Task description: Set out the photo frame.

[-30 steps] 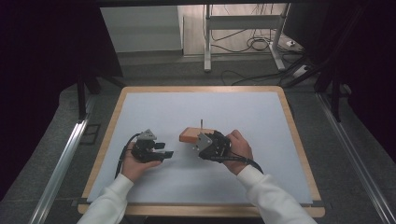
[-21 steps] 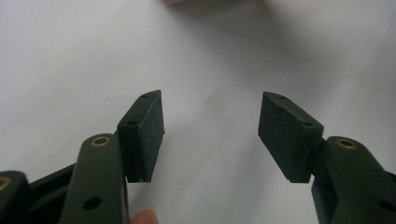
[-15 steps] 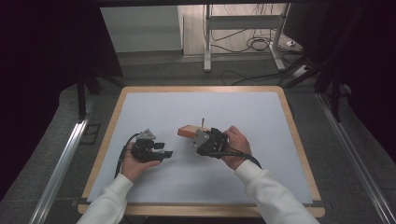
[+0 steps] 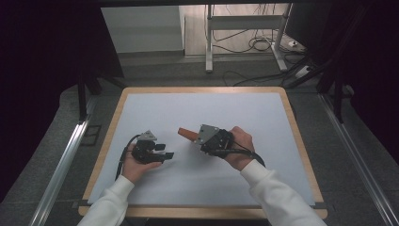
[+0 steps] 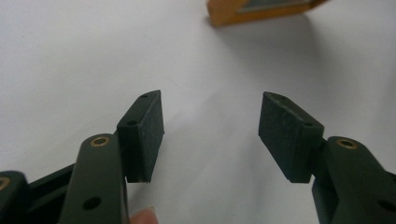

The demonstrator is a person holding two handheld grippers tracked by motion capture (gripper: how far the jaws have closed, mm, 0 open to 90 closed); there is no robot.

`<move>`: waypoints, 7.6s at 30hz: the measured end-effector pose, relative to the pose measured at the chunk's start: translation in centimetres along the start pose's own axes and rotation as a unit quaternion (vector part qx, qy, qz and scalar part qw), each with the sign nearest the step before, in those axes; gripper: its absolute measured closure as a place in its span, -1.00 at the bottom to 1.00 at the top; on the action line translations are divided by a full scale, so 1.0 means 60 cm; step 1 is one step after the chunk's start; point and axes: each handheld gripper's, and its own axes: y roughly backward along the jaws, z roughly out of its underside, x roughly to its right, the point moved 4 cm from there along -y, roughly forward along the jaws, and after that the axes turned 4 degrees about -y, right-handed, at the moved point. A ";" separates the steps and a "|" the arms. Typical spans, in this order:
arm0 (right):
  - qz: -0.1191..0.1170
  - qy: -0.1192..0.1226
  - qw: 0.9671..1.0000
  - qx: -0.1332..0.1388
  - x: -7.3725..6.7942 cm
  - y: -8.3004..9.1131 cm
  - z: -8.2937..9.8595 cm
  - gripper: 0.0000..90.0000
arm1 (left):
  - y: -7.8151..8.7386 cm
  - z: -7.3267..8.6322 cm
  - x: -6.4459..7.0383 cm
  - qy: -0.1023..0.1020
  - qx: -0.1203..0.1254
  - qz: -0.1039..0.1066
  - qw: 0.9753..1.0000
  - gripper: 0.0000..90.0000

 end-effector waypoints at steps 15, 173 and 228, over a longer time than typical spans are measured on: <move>-0.048 -0.008 0.998 0.032 -0.007 0.027 -0.002 0.54 | -0.002 0.001 0.001 -0.003 -0.002 -0.001 1.000 -0.11; -0.063 -0.274 0.959 0.025 -0.005 -0.086 0.226 1.00 | 0.016 0.023 0.030 -0.025 -0.004 -0.021 0.999 -0.23; 0.079 -0.352 0.932 0.030 0.027 0.052 0.375 -0.40 | 0.013 0.009 0.040 -0.048 0.000 -0.029 0.998 -0.23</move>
